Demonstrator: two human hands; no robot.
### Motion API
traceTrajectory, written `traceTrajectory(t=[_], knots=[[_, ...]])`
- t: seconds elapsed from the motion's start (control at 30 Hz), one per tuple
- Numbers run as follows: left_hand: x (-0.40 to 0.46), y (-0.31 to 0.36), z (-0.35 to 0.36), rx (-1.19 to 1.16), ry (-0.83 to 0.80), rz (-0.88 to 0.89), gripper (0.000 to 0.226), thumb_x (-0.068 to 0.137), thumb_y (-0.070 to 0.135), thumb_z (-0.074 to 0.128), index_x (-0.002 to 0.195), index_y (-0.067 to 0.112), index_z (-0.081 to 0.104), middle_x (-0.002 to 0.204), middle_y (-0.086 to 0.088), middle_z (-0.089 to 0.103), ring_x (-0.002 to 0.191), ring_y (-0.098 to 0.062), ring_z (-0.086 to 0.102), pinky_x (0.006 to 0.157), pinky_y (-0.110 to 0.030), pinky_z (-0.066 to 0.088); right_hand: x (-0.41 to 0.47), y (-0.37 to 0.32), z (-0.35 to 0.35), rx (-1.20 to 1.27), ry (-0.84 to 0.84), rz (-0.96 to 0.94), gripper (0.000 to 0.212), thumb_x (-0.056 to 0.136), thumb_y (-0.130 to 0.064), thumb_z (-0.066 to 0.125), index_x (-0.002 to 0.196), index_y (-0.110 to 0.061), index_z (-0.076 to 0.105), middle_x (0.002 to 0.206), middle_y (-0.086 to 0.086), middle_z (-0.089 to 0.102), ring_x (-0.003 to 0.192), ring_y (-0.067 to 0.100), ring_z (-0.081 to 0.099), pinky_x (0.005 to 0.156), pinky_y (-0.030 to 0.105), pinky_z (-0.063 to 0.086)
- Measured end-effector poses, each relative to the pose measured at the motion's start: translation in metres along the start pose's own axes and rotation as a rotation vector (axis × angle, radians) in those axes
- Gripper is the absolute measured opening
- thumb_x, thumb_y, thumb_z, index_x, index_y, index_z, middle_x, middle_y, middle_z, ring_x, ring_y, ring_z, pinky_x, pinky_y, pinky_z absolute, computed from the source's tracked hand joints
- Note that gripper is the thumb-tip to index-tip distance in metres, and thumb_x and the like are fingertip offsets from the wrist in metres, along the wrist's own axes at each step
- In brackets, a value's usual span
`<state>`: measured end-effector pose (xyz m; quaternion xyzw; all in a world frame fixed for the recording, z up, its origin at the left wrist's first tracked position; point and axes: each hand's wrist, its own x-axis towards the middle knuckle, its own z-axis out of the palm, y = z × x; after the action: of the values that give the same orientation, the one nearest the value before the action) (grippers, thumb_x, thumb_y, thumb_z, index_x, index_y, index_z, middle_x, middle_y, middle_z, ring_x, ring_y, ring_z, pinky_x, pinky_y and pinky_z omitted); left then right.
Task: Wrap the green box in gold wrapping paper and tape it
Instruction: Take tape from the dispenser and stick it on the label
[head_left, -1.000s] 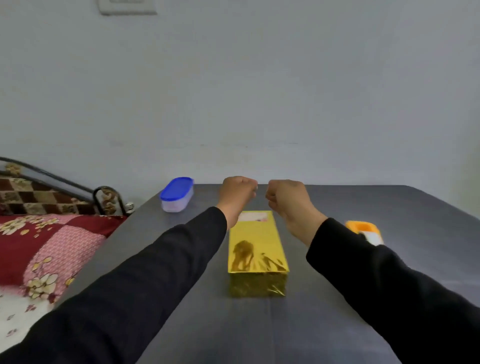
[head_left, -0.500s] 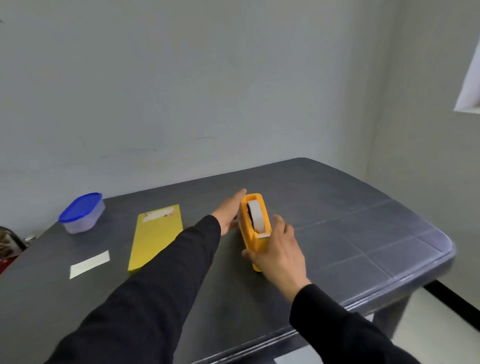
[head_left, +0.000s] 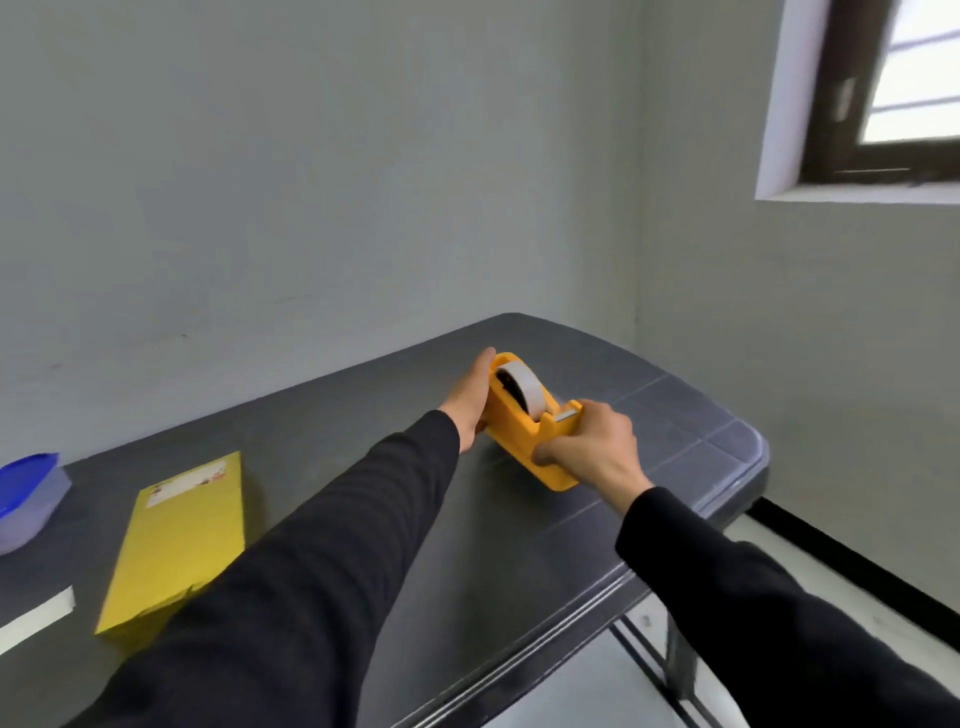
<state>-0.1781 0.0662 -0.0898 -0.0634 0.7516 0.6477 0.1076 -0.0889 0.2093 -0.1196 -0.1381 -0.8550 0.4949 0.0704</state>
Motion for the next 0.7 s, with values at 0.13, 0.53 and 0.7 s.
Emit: traceTrajectory(t=[0.13, 0.53, 0.7], knots=[[0.013, 0.012, 0.063, 0.064, -0.107, 0.009, 0.073, 0.099, 0.068, 0.038, 0.155, 0.02, 0.035, 0.153, -0.009, 0.046, 0.134, -0.03, 0.047, 0.112, -0.046, 0.041, 0.029, 0.033, -0.054, 0.04, 0.053, 0.066, 0.05, 0.058, -0.019, 0.092, 0.102, -0.017, 0.068, 0.103, 0.007, 0.066, 0.092, 0.025, 0.063, 0.071, 0.038, 0.059], [0.054, -0.016, 0.118, 0.116, -0.124, 0.004, 0.094, 0.083, 0.079, 0.041, 0.158, 0.023, 0.026, 0.155, -0.008, 0.043, 0.138, -0.031, 0.044, 0.116, -0.056, 0.035, 0.055, 0.092, -0.068, 0.013, 0.075, -0.017, 0.062, 0.067, -0.033, 0.089, 0.119, -0.025, 0.057, 0.104, 0.0, 0.065, 0.091, 0.017, 0.062, 0.059, 0.023, 0.049], [0.026, -0.011, 0.112, 0.146, -0.105, 0.03, 0.075, 0.1, 0.063, 0.04, 0.157, 0.016, 0.029, 0.156, -0.008, 0.041, 0.141, -0.031, 0.041, 0.118, -0.052, 0.034, 0.042, 0.096, -0.074, 0.049, 0.106, -0.123, 0.076, 0.069, -0.04, 0.091, 0.135, -0.024, 0.056, 0.115, -0.003, 0.065, 0.104, 0.015, 0.063, 0.071, 0.018, 0.049]])
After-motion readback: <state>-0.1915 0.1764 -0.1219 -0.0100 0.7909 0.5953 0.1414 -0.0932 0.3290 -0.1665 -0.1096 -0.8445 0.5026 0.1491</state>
